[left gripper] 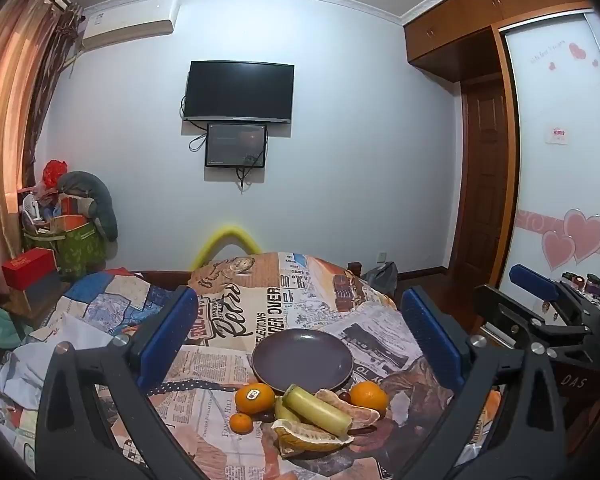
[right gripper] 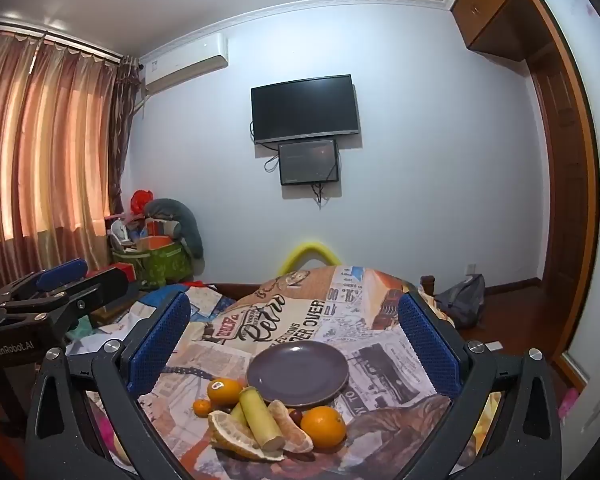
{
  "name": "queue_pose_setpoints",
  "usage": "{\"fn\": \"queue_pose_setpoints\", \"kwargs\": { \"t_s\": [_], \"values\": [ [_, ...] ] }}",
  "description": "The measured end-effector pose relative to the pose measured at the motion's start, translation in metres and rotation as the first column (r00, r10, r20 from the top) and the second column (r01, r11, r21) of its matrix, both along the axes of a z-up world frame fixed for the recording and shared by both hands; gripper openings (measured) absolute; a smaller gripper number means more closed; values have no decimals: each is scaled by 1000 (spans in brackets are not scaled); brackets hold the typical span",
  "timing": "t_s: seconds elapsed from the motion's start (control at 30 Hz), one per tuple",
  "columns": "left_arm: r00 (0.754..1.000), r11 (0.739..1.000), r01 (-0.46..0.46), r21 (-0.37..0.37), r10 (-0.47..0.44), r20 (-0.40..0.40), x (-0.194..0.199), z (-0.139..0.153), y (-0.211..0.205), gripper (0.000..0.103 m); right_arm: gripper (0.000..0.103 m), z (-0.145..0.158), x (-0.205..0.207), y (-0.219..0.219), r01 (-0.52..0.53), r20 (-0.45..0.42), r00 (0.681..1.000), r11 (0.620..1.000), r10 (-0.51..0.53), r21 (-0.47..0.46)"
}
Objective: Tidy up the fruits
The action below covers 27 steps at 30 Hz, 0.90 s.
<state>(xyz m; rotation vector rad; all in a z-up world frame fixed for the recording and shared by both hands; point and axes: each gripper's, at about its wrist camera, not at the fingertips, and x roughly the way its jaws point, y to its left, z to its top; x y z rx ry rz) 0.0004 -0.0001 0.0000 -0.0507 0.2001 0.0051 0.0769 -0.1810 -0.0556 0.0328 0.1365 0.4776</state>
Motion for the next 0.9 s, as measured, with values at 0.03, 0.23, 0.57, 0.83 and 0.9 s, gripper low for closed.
{"fn": "queue_pose_setpoints", "kwargs": {
  "t_s": [0.03, 0.23, 0.57, 0.83, 0.9],
  "values": [
    [1000, 1000, 0, -2, 0, 0, 0, 0, 0, 103, 103, 0, 0, 0, 0, 1, 1000, 1000, 0, 0],
    [1000, 1000, -4, 7, 4, 12, -3, 3, -3, 103, 103, 0, 0, -2, 1, 3, 1000, 1000, -1, 11],
    [1000, 1000, 3, 12, -3, 26, -3, -1, -4, 103, 103, -1, -4, 3, -2, 12, 1000, 1000, 2, -10],
    [1000, 1000, -10, 22, 9, 28, -1, -4, -4, 103, 103, -1, -2, 2, 1, 6, 1000, 1000, -1, -8],
    [1000, 1000, -9, 21, 9, 28, -1, -5, -3, 103, 103, -1, -2, 2, 1, 5, 1000, 1000, -1, -9]
  ]
}}
